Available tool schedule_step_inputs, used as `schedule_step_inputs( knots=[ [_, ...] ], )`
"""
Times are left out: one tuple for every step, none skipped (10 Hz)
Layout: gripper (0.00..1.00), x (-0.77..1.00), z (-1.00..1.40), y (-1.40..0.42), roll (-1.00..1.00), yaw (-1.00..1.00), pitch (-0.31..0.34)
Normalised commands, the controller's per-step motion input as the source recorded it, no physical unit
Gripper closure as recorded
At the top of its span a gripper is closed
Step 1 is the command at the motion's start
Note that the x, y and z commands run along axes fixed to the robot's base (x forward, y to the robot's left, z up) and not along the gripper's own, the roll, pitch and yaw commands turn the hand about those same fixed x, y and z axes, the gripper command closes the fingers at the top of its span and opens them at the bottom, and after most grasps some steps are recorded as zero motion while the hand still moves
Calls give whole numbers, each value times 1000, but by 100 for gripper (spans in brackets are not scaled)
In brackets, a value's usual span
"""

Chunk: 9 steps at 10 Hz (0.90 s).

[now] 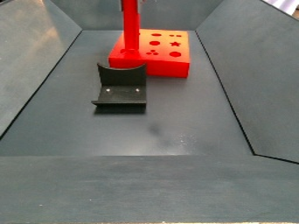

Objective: Pick up the arch object. Move up. Rotate the arch object. Move to above the board. Insert the arch object.
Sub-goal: Insert the arch object.

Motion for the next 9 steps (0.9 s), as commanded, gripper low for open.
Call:
schedule_step_inputs(
  knots=[
    [100,669,-246,31,147,43,157],
    [100,454,-240,111,144,34,116],
    [100,366,-289,40,84,69,49],
    [100,694,-283,-20,71,86,47],
    [100,666,-294,-109,60,123,9],
    [100,623,-234,-254,86,114,27],
    [100,554,-249,-309,89,71,11],
    [100,429,-331,-234,81,74,0],
    [100,249,-483,-94,123,63,-24]
  ],
)
